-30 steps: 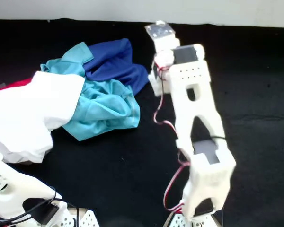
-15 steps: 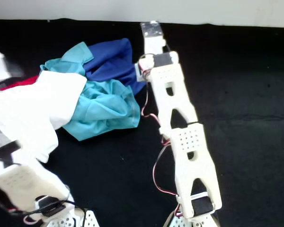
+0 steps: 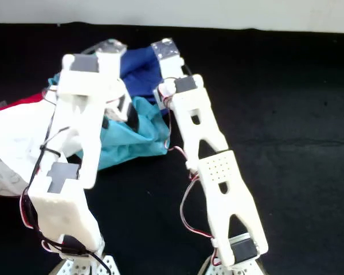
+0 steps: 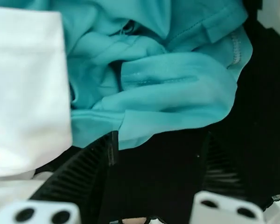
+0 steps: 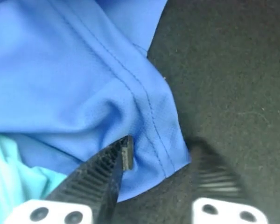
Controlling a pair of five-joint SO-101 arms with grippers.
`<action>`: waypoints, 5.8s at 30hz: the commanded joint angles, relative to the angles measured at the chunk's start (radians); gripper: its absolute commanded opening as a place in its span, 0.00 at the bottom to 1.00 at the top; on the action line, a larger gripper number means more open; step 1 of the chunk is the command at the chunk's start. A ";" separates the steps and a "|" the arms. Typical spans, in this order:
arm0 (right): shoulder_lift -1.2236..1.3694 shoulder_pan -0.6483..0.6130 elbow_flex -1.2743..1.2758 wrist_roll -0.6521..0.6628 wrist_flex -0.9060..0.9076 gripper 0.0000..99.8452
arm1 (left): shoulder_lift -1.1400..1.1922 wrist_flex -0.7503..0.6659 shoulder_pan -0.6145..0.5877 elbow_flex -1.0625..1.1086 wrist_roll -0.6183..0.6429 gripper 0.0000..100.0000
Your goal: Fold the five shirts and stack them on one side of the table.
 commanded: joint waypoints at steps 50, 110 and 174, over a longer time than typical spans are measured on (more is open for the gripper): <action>-0.812 0.242 -0.387 0.097 0.492 0.01 | -0.045 -0.141 -1.175 -1.061 -0.233 0.01; -1.214 0.091 0.217 0.092 0.496 0.01 | 0.443 -0.126 -1.020 -0.536 -0.370 0.18; -1.363 0.328 0.765 0.005 0.495 0.32 | -0.366 0.173 0.085 0.389 -0.244 0.18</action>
